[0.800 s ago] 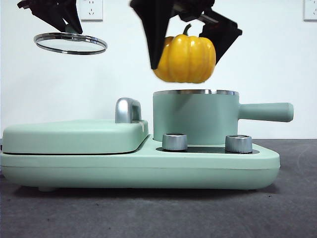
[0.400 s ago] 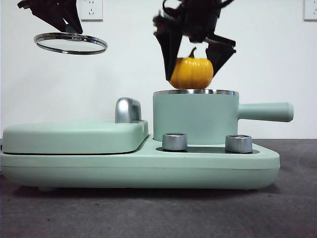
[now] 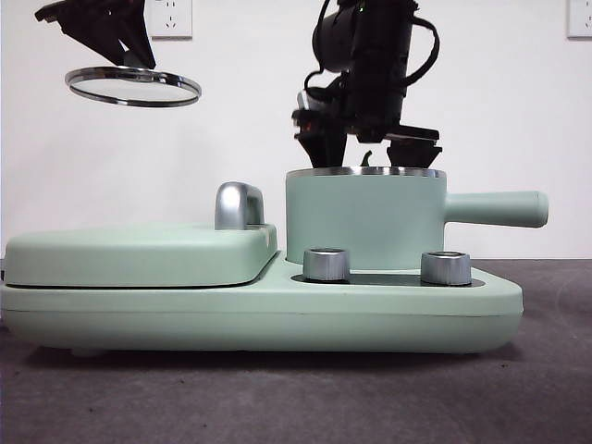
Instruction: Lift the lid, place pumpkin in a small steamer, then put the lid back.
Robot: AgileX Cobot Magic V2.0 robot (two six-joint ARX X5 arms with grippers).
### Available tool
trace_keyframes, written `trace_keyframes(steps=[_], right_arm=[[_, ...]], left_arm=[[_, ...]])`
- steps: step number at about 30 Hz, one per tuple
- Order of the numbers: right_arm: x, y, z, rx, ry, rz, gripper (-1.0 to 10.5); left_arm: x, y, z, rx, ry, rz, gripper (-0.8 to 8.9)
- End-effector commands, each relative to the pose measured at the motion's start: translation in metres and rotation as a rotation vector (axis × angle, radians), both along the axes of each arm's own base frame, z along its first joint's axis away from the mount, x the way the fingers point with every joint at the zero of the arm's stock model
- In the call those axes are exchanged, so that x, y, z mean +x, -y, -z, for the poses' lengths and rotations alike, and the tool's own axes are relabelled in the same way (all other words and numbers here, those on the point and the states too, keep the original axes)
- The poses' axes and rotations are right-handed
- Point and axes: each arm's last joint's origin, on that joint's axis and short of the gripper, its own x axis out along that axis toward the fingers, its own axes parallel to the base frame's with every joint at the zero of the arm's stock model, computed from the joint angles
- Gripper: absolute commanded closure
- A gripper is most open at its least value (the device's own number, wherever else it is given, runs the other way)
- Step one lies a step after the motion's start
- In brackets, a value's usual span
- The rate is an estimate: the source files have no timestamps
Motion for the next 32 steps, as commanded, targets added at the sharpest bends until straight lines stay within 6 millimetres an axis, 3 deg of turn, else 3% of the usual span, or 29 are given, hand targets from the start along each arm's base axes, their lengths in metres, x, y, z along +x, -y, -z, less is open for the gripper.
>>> trace_keyframes(steps=[1,12,32], right_arm=[[-0.002,-0.007,0.012,-0.063,-0.067,-0.024,6.4],[-0.005,-0.019,0.024,-0.149,-0.048,-0.047,6.4],[0.0,-0.015,0.031,-0.084,-0.107,-0.041,6.4]], left_arm=[[0.004,0.001,-0.01,-0.011,0.051,0.004,7.99],[0.003,0.001,-0.01,-0.014,0.048,0.001,7.99],[0.003,0.001,-0.009,-0.025,0.043,-0.006,7.99]])
